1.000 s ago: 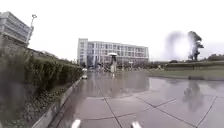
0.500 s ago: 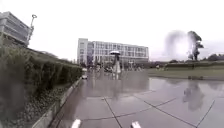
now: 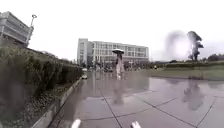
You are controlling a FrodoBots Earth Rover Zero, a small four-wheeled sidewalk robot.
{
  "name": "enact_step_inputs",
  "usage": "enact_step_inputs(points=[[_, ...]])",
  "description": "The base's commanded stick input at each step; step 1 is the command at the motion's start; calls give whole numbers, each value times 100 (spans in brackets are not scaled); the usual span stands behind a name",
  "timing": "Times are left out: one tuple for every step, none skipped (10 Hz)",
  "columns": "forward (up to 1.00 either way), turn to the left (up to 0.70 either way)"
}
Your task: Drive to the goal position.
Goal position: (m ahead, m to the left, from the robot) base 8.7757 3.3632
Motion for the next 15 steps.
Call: enact_step_inputs(points=[[4,0],[4,0],[4,0],[4,0],[4,0],[4,0],[4,0],[4,0],[4,0],[4,0],[4,0],[4,0],[4,0],[4,0],[4,0]])
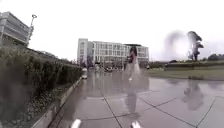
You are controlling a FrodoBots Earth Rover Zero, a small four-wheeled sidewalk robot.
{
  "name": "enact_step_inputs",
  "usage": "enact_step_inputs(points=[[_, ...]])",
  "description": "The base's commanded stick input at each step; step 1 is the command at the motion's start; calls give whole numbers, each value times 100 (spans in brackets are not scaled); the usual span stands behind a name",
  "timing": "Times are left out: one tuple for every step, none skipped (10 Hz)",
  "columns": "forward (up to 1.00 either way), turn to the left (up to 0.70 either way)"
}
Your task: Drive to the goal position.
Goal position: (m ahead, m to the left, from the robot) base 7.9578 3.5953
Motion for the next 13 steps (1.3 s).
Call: enact_step_inputs(points=[[4,0],[4,0],[4,0],[4,0],[4,0],[4,0],[4,0],[4,0],[4,0],[4,0],[4,0],[4,0],[4,0]])
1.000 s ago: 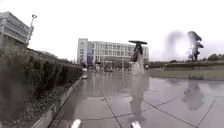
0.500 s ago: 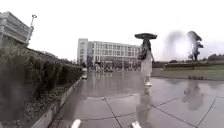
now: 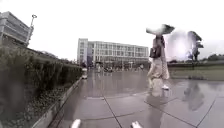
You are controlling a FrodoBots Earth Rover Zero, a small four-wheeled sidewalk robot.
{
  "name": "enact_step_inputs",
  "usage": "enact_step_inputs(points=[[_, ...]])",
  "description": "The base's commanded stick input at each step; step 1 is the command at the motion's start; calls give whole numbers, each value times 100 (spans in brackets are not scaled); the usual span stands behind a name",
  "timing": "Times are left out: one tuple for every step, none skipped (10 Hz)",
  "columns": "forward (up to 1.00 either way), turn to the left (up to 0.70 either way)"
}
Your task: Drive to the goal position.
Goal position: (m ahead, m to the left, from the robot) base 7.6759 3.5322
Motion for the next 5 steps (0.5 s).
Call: enact_step_inputs(points=[[4,0],[4,0],[4,0],[4,0],[4,0]])
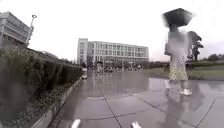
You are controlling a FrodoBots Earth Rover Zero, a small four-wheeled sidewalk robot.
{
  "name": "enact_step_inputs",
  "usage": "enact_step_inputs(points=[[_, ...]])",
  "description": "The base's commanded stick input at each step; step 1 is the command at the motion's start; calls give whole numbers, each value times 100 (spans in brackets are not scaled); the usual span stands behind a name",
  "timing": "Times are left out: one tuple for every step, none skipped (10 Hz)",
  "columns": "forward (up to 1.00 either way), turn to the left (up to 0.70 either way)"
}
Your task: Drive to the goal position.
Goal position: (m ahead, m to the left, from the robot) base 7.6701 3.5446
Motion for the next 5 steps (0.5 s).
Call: enact_step_inputs(points=[[4,0],[4,0],[4,0],[4,0],[4,0]])
